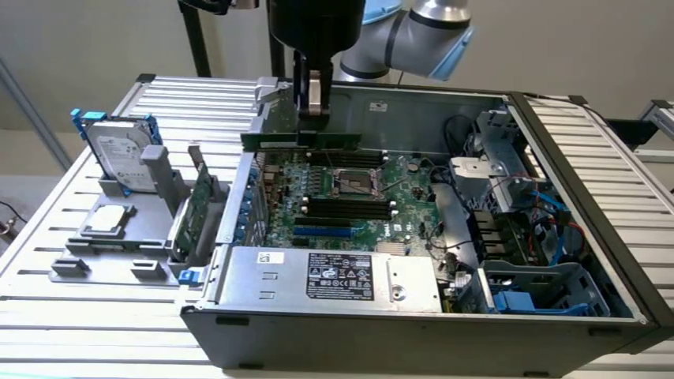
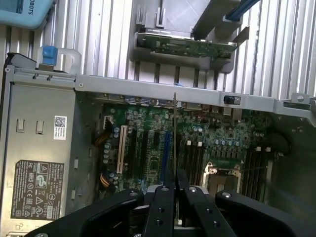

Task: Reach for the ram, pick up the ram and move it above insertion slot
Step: 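Pick up the ram and move it above insertion slot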

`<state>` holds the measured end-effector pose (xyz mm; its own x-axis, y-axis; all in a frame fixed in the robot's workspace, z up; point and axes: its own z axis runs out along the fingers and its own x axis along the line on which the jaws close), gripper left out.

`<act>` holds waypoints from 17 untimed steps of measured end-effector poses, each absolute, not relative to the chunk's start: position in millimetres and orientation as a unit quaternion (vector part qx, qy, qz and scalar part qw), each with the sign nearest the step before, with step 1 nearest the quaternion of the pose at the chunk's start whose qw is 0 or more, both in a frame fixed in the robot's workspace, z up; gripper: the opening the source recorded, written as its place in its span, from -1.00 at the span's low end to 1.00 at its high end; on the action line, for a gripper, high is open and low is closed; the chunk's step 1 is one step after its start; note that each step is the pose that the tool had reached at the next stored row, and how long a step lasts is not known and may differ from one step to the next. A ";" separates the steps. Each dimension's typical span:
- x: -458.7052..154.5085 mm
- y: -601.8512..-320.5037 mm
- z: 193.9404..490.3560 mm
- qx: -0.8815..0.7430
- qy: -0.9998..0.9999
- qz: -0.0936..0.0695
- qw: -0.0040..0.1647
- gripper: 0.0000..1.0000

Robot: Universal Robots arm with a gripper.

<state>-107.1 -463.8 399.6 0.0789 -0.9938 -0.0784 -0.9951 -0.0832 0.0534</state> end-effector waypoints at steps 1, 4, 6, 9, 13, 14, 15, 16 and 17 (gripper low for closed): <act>-106.3 -461.1 399.5 -0.734 0.677 0.045 0.004 -0.74; -102.7 -454.0 399.3 -0.735 0.677 0.041 0.000 -0.74; -98.3 -451.8 399.3 -0.734 0.678 0.040 0.000 -0.74; -91.9 -450.4 399.2 -0.732 0.680 0.040 0.000 -0.74; -86.6 -449.8 398.4 -0.727 0.686 0.041 0.000 -0.74; -85.7 -449.8 398.0 -0.725 0.688 0.041 0.001 -0.74; -84.9 -449.8 397.7 -0.723 0.690 0.041 0.001 -0.74; -83.9 -449.7 397.3 -0.721 0.692 0.041 0.001 -0.74; -82.6 -449.7 396.8 -0.719 0.694 0.041 0.001 -0.74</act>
